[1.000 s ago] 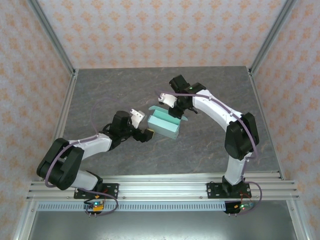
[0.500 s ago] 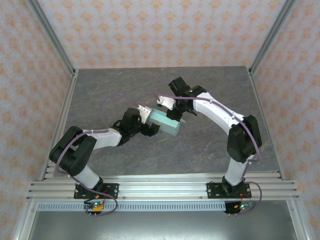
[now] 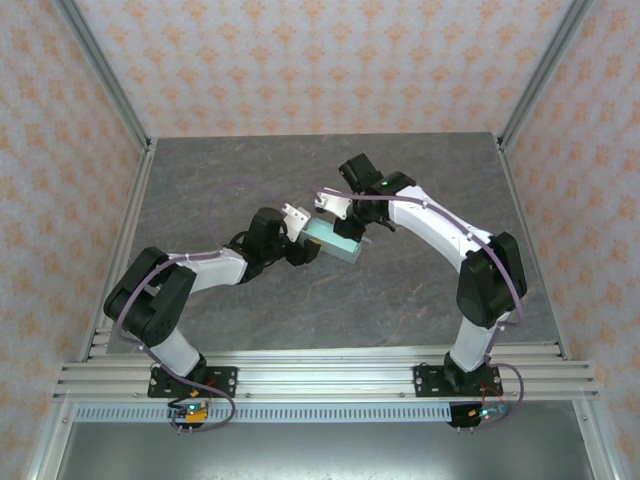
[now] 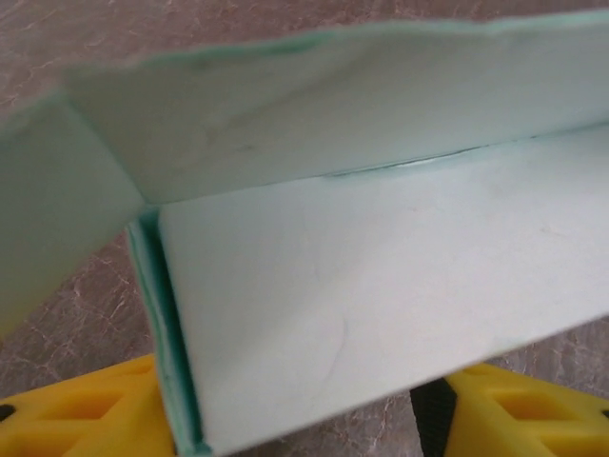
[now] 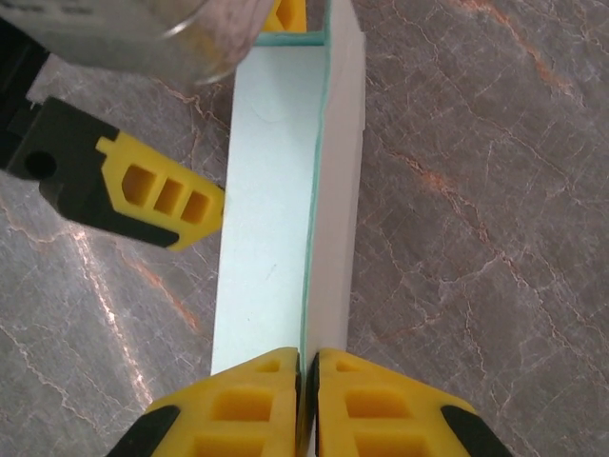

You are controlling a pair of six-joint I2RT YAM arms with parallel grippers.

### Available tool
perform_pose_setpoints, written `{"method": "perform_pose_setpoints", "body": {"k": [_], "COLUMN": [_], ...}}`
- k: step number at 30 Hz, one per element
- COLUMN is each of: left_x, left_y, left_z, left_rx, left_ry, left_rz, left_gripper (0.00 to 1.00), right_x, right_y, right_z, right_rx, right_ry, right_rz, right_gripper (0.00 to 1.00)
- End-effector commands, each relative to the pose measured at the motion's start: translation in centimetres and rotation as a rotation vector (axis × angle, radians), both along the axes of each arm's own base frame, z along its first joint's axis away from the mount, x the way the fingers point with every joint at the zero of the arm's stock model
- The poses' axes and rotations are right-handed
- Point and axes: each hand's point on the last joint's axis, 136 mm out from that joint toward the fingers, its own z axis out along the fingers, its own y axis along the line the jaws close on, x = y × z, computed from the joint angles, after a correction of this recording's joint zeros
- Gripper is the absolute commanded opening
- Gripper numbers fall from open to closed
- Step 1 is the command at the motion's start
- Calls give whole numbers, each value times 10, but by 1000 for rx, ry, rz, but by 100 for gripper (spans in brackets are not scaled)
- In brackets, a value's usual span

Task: Fold the paper box

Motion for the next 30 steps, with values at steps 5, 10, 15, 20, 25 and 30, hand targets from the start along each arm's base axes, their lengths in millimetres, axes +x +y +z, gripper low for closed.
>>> {"method": "perform_pose_setpoints", "body": {"k": [5, 10, 15, 20, 25, 30], "left_x": [7, 5, 6, 10, 17, 16], "left_y": [-22, -11, 0, 9, 19, 16], "left_z": [38, 42, 48, 53, 54, 59], "left_rx": [-116, -119, -144, -120, -116, -113], "left_ry": [-73, -103, -160, -232, -253, -295], "left_rz": [-71, -40, -23, -14, -2, -43], "left_gripper": [51, 56, 77, 86, 86, 84], "right_x": [-12, -11, -12, -11, -11, -12], "right_y": [2, 0, 1, -3, -3, -2], "right_z": [0, -4, -7, -9, -11, -13], "right_rx": [6, -6, -7, -5, -3, 0], "right_ry": [21, 23, 23, 34, 44, 53], "right_rz": [24, 17, 39, 34, 37, 43], "right_gripper": [12, 12, 12, 11, 11, 11]}}
